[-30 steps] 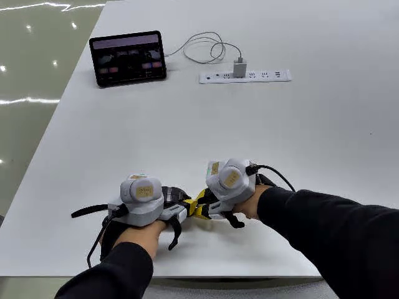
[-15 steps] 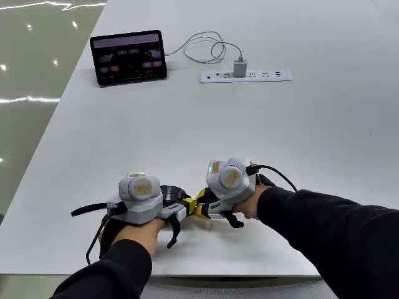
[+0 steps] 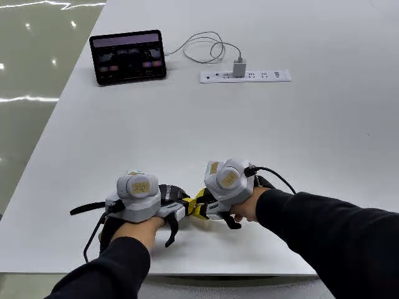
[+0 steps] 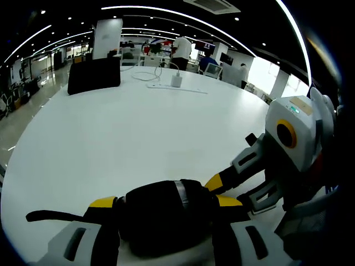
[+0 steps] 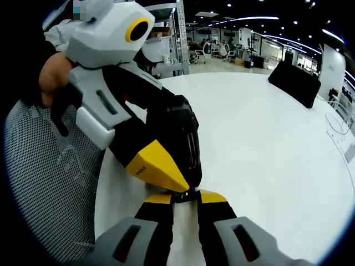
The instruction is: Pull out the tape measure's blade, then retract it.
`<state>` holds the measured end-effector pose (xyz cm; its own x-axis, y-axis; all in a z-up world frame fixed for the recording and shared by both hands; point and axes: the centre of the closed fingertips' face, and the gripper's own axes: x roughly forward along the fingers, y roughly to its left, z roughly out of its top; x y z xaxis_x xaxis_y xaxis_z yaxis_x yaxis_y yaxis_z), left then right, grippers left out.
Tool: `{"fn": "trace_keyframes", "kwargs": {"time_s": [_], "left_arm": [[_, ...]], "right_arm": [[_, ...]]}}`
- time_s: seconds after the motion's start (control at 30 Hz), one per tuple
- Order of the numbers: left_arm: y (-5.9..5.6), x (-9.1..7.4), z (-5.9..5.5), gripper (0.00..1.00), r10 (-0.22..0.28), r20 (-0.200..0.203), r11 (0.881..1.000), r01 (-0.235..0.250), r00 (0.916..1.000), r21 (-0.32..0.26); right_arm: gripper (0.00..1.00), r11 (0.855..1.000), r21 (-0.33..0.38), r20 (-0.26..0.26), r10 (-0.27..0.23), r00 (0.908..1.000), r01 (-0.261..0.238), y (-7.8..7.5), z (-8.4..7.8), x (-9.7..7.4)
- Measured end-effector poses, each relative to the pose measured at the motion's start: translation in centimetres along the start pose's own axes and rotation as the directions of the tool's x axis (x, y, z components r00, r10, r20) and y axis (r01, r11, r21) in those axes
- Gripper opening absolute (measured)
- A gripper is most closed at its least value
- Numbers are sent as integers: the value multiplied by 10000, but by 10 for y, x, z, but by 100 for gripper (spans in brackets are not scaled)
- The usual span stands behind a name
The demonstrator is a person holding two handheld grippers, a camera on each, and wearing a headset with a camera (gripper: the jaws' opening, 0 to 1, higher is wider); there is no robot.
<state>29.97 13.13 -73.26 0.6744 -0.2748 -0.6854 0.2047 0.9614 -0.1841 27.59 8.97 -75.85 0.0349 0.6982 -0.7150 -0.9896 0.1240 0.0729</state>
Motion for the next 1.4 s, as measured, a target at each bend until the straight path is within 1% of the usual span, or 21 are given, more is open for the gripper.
{"fn": "trace_keyframes", "kwargs": {"time_s": [0.13, 0.2, 0.3, 0.4, 0.47, 0.5, 0.53, 0.67, 0.8, 0.9, 1.0, 1.03, 1.07, 1.1, 1.13, 1.17, 1.2, 1.27, 1.33, 1.37, 1.4], "left_arm": [[1, -2, -2, 65, -225, -133, 9991, 220, 9997, -352], [4, -3, 0, 67, -248, -79, 9989, 245, 9997, -412], [12, -5, 5, 76, -220, 30, 9982, 222, 9998, -556], [22, -8, 13, 88, -120, 260, 9982, 135, 9996, -576], [31, -9, 17, 98, 146, 458, 9988, -125, 9988, -474], [32, -9, 18, 100, 142, 473, 9988, -120, 9988, -466], [31, -9, 18, 100, -48, 437, 9981, 74, 9990, -604], [30, -10, 17, 100, -121, 398, 9978, 146, 9991, -641], [29, -10, 15, 100, -251, 283, 9991, 261, 9993, -328], [28, -10, 18, 100, -353, 463, 9993, 348, 9983, 118], [26, -10, 19, 100, -559, 371, 9976, 542, 9977, 437], [24, -9, 19, 100, -772, 338, 9957, 753, 9964, 543], [18, -9, 18, 100, -1179, 275, 9918, 1164, 9926, 530], [7, -10, 16, 100, -1801, 166, 9835, 1798, 9835, 183], [6, -11, 14, 100, -1854, 26, 9826, 1853, 9827, 155], [10, -11, 14, 100, -1710, -6, 9845, 1709, 9853, 393], [11, -14, 15, 100, -1817, 46, 9813, 1810, 9833, 651], [9, -19, 19, 100, -2154, 233, 9745, 2134, 9763, 690], [11, -21, 22, 100, -2507, 290, 9653, 2476, 9676, 830], [12, -25, 23, 100, -2590, 266, 9615, 2551, 9655, 1021], [14, -27, 22, 100, -2537, 168, 9592, 2493, 9671, 1333]], "right_arm": [[12, 9999, -5, -147, -108, 9998, 108, 1, -1, 0], [14, 9996, 206, -97, -169, 9998, 171, 1, -1, 0], [17, 9993, 303, -31, -240, 9997, 241, 1, -1, -2], [18, 9994, 245, -21, -261, 9997, 261, 1, -1, -5], [19, 9992, 263, -14, -288, 9996, 289, -1, 0, -8], [19, 9991, 279, -1, -313, 9995, 313, -1, 1, -9], [20, 9989, 319, -4, -338, 9994, 338, -2, 0, -11], [22, 9987, 362, -34, -371, 9993, 372, -4, -1, -14], [27, 9974, 596, -97, -398, 9992, 403, -5, -2, -17], [31, 9964, 687, -134, -483, 9987, 491, -7, -3, -22], [35, 9926, 863, -298, -834, 9961, 857, -14, -7, -28], [37, 9900, 1023, -287, -943, 9951, 968, -16, -7, -31], [39, 9869, 1177, -279, -1074, 9938, 1099, -19, -6, -34], [41, 9821, 1356, -179, -1292, 9915, 1304, -22, -4, -39], [43, 9790, 1411, -50, -1479, 9890, 1471, -26, -3, -43], [45, 9755, 1503, 33, -1629, 9866, 1606, -28, -2, -47], [47, 9715, 1627, 98, -1761, 9843, 1722, -29, -3, -55], [49, 9668, 1757, 174, -1916, 9813, 1856, -32, -8, -68], [50, 9635, 1756, 139, -2077, 9781, 2021, -35, -16, -78], [50, 9592, 1770, 140, -2264, 9739, 2204, -38, -21, -86], [50, 9552, 1822, 159, -2400, 9706, 2332, -40, -25, -91]]}}
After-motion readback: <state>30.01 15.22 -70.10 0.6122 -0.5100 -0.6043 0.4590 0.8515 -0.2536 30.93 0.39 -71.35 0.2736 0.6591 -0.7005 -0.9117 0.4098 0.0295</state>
